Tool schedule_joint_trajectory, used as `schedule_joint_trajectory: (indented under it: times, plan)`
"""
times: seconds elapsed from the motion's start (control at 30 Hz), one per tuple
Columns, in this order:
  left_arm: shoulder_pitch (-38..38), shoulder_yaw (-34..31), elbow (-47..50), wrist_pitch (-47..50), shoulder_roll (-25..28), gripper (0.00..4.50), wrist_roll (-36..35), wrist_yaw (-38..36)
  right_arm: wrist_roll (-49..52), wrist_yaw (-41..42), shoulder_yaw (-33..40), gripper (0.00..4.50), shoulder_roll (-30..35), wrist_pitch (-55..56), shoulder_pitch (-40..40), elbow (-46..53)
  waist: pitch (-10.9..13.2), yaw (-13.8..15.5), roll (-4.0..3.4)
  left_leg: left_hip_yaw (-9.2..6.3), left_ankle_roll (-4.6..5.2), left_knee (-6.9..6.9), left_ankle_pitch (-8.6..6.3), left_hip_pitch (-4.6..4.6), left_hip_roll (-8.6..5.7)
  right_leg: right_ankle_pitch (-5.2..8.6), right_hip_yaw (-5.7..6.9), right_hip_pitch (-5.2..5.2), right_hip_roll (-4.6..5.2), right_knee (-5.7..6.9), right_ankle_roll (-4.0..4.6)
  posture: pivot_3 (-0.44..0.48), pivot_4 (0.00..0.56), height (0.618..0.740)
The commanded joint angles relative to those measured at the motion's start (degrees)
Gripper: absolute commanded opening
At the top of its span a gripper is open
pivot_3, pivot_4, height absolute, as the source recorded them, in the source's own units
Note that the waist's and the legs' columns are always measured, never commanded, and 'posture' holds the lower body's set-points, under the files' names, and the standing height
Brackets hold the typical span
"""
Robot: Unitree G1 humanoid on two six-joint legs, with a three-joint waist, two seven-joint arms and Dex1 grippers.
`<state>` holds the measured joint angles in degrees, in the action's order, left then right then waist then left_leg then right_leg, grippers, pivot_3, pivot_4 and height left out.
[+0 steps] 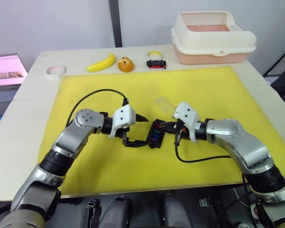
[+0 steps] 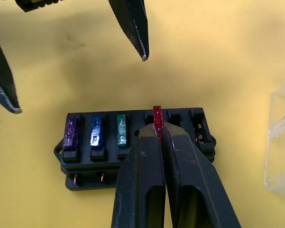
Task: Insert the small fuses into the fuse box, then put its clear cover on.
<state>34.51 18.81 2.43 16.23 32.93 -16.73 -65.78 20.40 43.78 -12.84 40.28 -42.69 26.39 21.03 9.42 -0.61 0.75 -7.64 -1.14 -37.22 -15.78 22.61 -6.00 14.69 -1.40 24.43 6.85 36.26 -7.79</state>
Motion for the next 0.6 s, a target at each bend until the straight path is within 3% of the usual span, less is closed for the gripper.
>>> schedule_joint_trajectory:
  times: [0.03,0.6]
  plan:
    - [0.9,-1.8,1.2,0.2,-0.5,4.46,-0.1,0.2,-0.5,0.5,0.6,0.00,-0.4,0.8,0.3,1.0,0.0,0.0,0.00,0.00,0.00,0.00,0.00,0.00,0.00,0.00,0.00,0.00,0.00,0.00,0.00,0.000,0.150,0.740]
    - [1.2,-2.1,1.3,0.6,-0.9,4.46,0.2,0.2,-2.6,1.8,-0.1,0.00,-0.4,2.0,0.4,0.6,0.0,0.0,0.00,0.00,0.00,-0.04,0.00,0.00,-0.01,0.00,0.00,0.00,0.00,0.03,0.00,0.000,0.150,0.740]
